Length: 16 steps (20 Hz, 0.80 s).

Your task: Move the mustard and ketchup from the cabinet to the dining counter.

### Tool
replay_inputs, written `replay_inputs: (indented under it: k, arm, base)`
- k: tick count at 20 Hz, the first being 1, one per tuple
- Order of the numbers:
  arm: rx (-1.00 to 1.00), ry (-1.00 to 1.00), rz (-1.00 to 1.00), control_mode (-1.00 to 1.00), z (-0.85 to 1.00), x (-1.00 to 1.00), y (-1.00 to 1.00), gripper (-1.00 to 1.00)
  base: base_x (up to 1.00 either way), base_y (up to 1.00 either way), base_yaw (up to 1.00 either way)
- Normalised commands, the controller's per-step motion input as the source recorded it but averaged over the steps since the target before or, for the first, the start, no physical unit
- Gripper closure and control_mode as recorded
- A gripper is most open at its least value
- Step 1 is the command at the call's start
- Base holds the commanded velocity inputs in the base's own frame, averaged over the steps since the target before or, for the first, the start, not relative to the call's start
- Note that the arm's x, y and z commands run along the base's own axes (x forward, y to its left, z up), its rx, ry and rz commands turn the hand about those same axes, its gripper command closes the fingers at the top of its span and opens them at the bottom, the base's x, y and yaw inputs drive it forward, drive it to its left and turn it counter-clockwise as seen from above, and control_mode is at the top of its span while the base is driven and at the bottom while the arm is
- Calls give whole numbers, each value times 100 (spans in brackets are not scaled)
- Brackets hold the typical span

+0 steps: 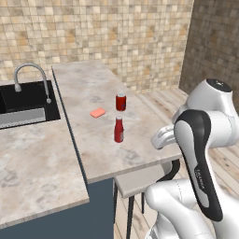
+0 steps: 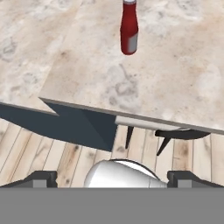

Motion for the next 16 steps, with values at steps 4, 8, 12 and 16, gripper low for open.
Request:
replay_inputs:
  k: [4,8,12,16]
  arm:
    - [0,0,-1,-100,15,-26,-6,-100]
    - [0,1,-1,-100,1,-1,-3,-100]
    - [0,0,0,-100,0,0,0,-100]
    - [0,0,0,-100,0,0,0,-100]
  base:
    - [0,0,0]
    - [0,0,0]
    - [0,0,0]
    - [0,0,0]
